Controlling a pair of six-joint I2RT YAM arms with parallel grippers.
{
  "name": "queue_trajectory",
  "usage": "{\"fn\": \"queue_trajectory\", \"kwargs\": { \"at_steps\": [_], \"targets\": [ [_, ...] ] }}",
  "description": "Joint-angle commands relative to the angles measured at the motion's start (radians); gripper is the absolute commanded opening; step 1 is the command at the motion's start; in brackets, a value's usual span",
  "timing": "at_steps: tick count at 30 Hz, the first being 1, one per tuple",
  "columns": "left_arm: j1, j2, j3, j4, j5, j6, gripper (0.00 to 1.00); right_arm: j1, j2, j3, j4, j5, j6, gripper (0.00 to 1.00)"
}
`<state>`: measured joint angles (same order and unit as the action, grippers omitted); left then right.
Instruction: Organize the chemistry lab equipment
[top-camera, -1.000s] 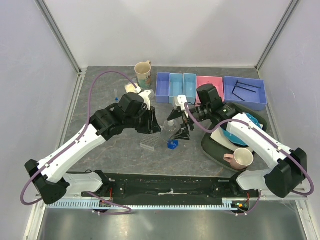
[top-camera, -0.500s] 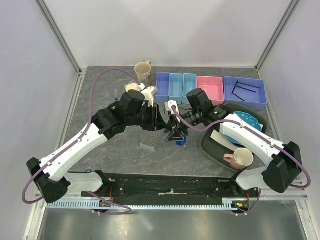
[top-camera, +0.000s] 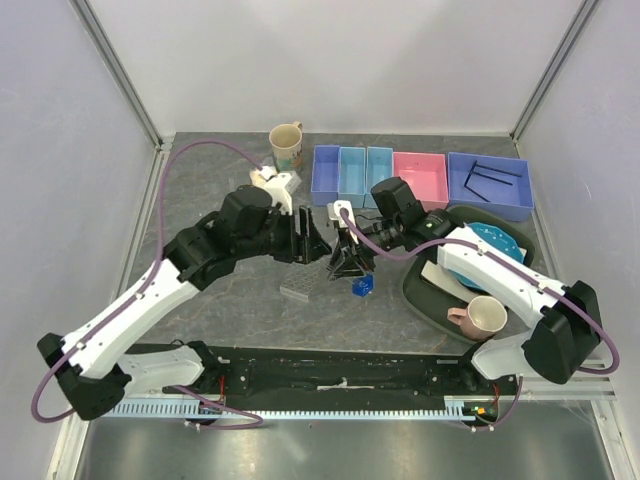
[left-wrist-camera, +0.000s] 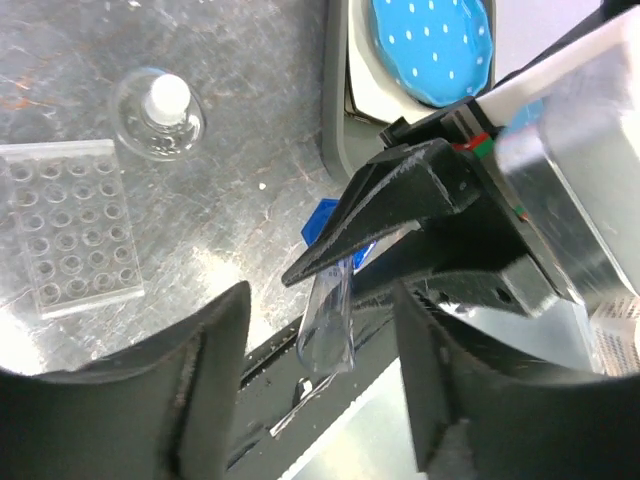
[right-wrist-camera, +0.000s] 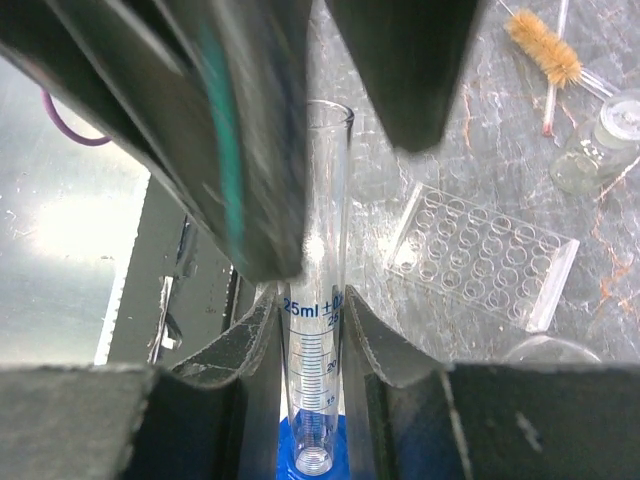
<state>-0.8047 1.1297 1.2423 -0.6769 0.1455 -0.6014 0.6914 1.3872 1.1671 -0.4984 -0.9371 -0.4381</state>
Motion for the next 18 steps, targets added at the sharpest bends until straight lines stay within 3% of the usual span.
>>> {"fn": "queue_trajectory", "kwargs": {
  "at_steps": [1, 4, 9, 12, 18],
  "targets": [
    [0.025, -0.114, 0.034, 0.034, -0.144, 0.041, 0.72, -0.029, 0.010, 0.014, -0.006, 0.011, 0.012, 0.15],
    [0.047, -0.182, 0.055, 0.020, -0.268, 0.101, 0.83, -0.093, 0.019, 0.022, -0.003, 0.026, 0.018, 0.15],
    [0.059, -0.271, 0.020, 0.025, -0.460, 0.248, 0.88, -0.216, 0.068, 0.086, -0.003, 0.116, 0.065, 0.15],
    [0.059, -0.317, -0.082, 0.048, -0.602, 0.348, 0.93, -0.326, 0.143, 0.186, -0.006, 0.213, 0.104, 0.16],
    [0.061, -0.354, -0.294, 0.108, -0.655, 0.431, 0.95, -0.498, 0.344, 0.399, -0.012, 0.339, 0.116, 0.15]
  ]
}}
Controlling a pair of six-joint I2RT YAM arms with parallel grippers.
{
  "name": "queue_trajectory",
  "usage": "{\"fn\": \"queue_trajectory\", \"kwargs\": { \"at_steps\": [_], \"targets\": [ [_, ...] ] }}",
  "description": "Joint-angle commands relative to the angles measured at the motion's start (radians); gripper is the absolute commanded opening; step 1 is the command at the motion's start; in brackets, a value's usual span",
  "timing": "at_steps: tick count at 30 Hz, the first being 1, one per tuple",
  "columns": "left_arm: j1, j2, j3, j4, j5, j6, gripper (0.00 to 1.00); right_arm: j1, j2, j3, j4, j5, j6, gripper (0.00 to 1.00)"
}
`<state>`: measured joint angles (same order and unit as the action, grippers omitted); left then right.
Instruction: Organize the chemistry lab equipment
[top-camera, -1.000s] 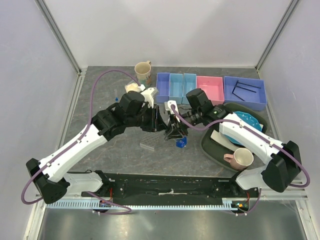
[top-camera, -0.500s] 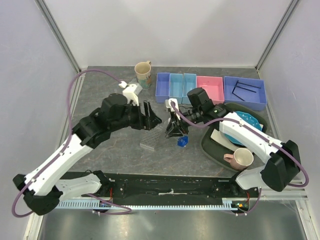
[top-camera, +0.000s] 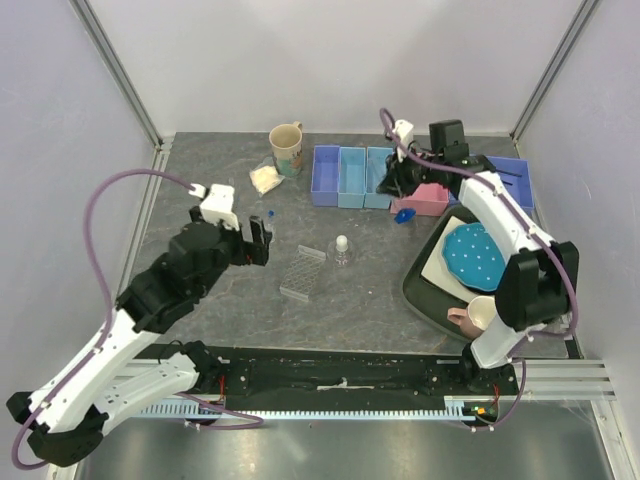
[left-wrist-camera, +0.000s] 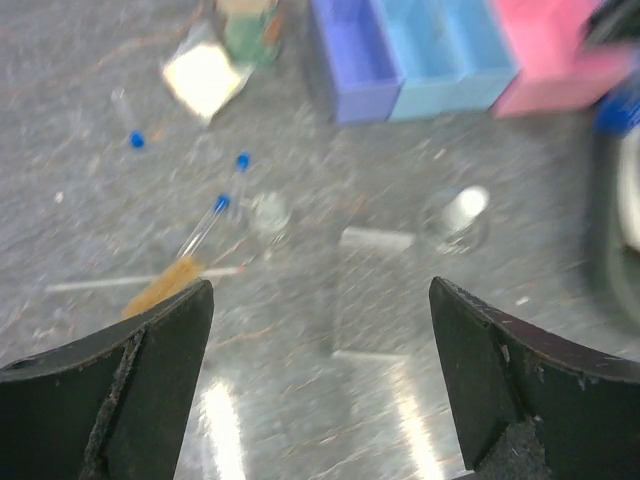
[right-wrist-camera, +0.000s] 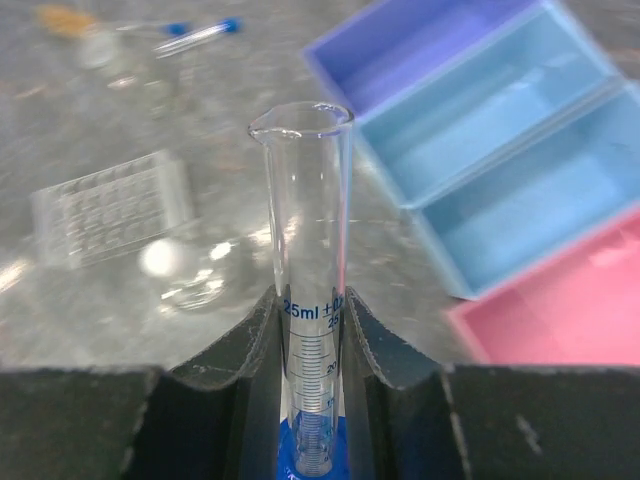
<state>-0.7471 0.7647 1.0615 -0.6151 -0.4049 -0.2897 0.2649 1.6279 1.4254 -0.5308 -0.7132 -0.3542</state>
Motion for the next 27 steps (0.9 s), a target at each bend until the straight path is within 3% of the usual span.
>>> {"fn": "queue_trajectory", "kwargs": {
  "at_steps": [1, 5, 10, 27],
  "targets": [
    [0.003, 0.007, -0.138, 0.055, -0.112, 0.126, 0.95, -0.104, 0.133, 0.205, 0.020, 0.127, 0.043, 0.16],
    [0.003, -0.008, -0.257, 0.107, -0.110, 0.150, 0.96, -0.164, 0.303, 0.355, 0.020, 0.196, 0.072, 0.16],
    [0.003, 0.002, -0.276, 0.118, -0.100, 0.168, 0.96, -0.205, 0.427, 0.484, 0.020, 0.285, 0.070, 0.16],
    [0.005, 0.013, -0.291, 0.123, -0.089, 0.181, 0.96, -0.231, 0.665, 0.590, -0.041, 0.342, -0.012, 0.19]
  ]
}}
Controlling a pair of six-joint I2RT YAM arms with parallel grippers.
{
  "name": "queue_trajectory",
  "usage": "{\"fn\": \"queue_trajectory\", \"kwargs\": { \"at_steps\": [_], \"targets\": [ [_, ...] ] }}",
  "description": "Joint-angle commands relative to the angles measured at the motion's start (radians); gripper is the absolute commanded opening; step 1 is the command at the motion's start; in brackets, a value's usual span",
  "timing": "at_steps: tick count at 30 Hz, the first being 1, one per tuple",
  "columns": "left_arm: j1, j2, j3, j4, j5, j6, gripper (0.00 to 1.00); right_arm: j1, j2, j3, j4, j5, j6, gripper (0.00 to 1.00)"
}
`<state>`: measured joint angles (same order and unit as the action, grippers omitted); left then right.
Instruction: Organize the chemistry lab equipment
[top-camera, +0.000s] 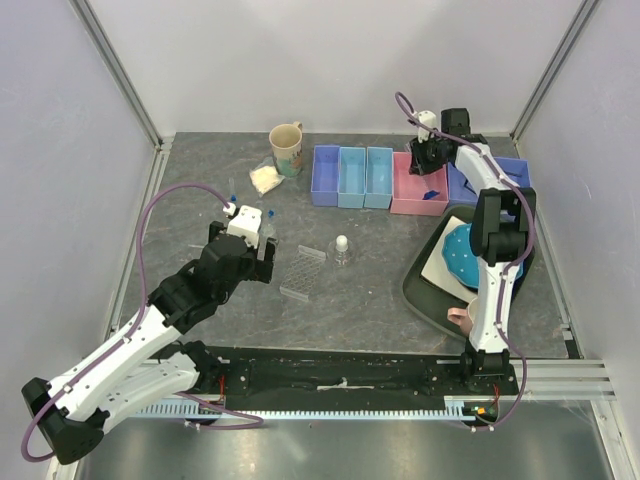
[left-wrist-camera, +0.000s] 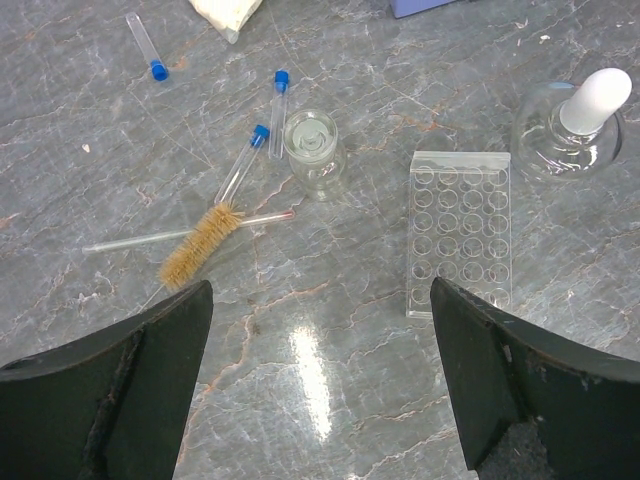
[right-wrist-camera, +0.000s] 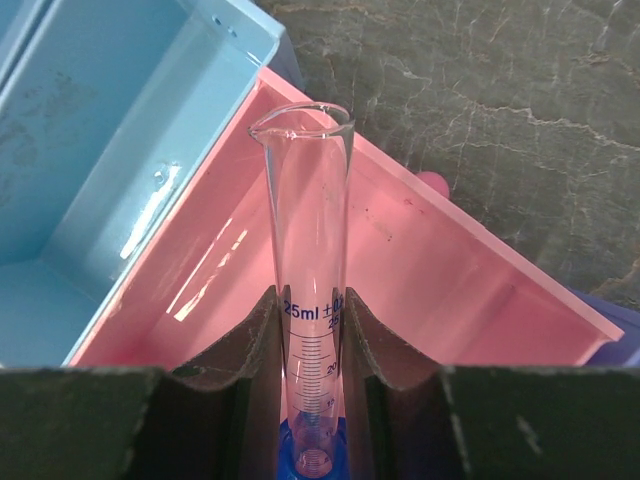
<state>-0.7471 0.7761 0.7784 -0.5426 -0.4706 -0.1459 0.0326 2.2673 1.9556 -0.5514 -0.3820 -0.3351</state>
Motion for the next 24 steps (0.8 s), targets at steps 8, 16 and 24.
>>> {"fn": "queue_trajectory", "kwargs": {
  "at_steps": [8, 16, 24],
  "targets": [
    [0.005, 0.006, -0.007, 0.052, -0.011, 0.039, 0.96, 0.003, 0.074, 0.069, -0.074, 0.017, -0.068, 0.25],
    [0.006, 0.008, -0.008, 0.050, 0.013, 0.043, 0.97, 0.010, 0.078, 0.092, -0.110, 0.018, -0.073, 0.41],
    [0.006, -0.015, -0.013, 0.059, 0.067, 0.043, 1.00, 0.007, -0.023, 0.059, -0.108, 0.035, -0.081, 0.47]
  ]
}}
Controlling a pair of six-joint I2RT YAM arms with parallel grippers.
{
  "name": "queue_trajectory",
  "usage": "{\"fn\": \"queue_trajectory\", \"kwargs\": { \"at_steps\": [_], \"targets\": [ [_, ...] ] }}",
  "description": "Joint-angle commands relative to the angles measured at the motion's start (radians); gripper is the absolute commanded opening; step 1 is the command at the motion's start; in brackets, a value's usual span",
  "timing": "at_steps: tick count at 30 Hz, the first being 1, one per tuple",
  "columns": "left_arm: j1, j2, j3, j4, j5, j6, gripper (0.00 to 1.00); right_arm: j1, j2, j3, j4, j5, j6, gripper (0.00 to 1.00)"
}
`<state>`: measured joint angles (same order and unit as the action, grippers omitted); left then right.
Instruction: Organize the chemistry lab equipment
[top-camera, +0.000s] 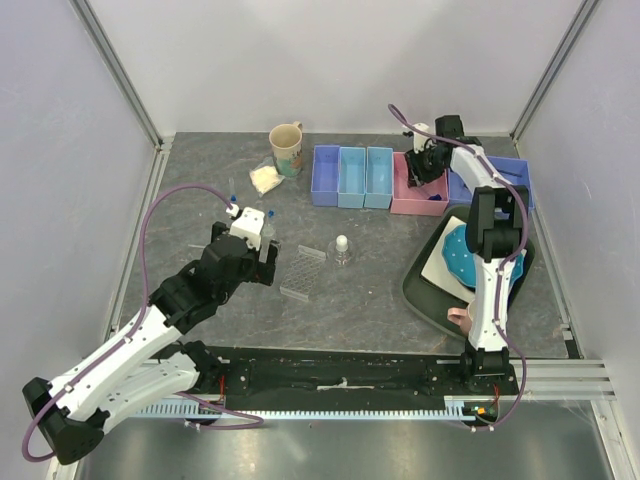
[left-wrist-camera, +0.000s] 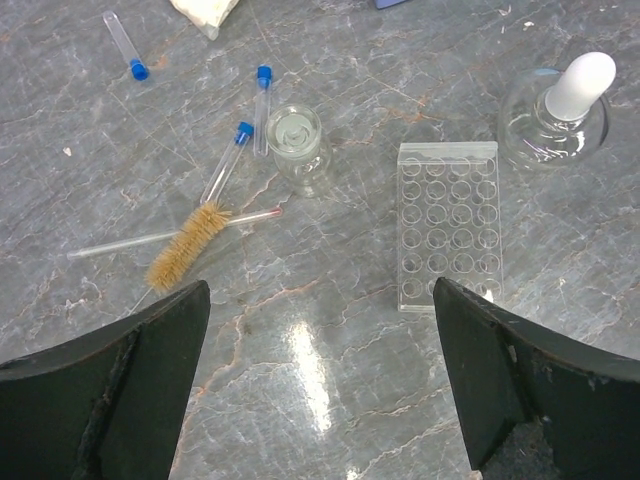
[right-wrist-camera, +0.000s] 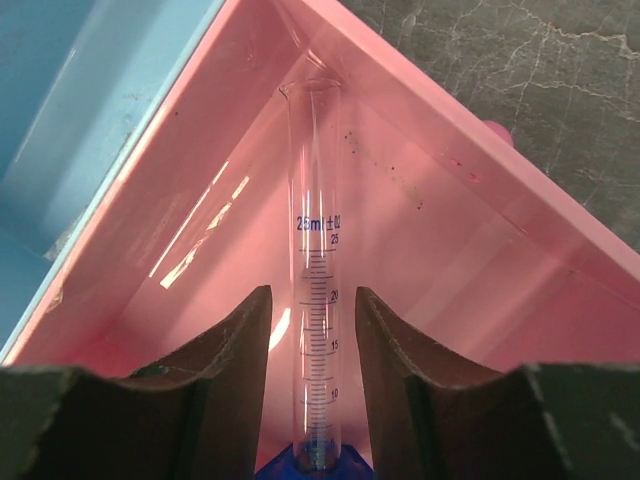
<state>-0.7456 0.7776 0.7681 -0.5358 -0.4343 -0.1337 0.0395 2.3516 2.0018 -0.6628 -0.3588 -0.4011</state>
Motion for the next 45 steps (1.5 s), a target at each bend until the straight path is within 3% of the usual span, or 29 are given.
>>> {"fn": "queue_trajectory", "kwargs": {
  "at_steps": [1, 5, 11, 15, 20, 21, 26, 29, 34, 45],
  "targets": [
    [0.006, -0.015, -0.004, 0.053, 0.035, 0.031, 1.00, 0.000, -0.142, 0.005, 0.002, 0.012, -0.015, 0.47],
    [0.009, -0.014, -0.003, 0.057, 0.080, 0.029, 1.00, 0.000, -0.274, -0.078, 0.025, -0.020, -0.015, 0.49],
    [0.015, 0.012, 0.013, 0.063, 0.190, -0.003, 1.00, 0.000, -0.561, -0.348, 0.095, -0.196, -0.021, 0.59],
    [0.017, 0.040, 0.027, 0.063, 0.235, -0.076, 1.00, 0.002, -0.772, -0.597, 0.166, -0.347, -0.024, 0.74],
    [0.017, 0.065, 0.016, 0.051, 0.235, -0.132, 1.00, 0.028, -0.900, -0.808, 0.207, -0.613, -0.054, 0.93],
    [0.017, 0.065, 0.020, 0.043, 0.226, -0.133, 1.00, 0.072, -0.923, -0.858, 0.201, -0.617, -0.074, 0.98],
    [0.017, 0.035, 0.048, -0.036, 0.137, -0.104, 0.99, 0.249, -0.937, -0.977, 0.166, -0.522, -0.368, 0.98],
    [0.017, 0.022, 0.043, -0.070, 0.083, -0.087, 0.99, 0.355, -0.910, -0.994, 0.195, -0.378, -0.439, 0.98],
    [0.017, -0.006, 0.033, -0.081, 0.074, -0.095, 0.99, 0.422, -0.804, -0.965, 0.275, -0.226, -0.412, 0.98],
    [0.017, -0.066, 0.016, -0.078, 0.051, -0.106, 0.98, 0.513, -0.632, -0.858, 0.342, -0.177, -0.314, 0.98]
  ]
}}
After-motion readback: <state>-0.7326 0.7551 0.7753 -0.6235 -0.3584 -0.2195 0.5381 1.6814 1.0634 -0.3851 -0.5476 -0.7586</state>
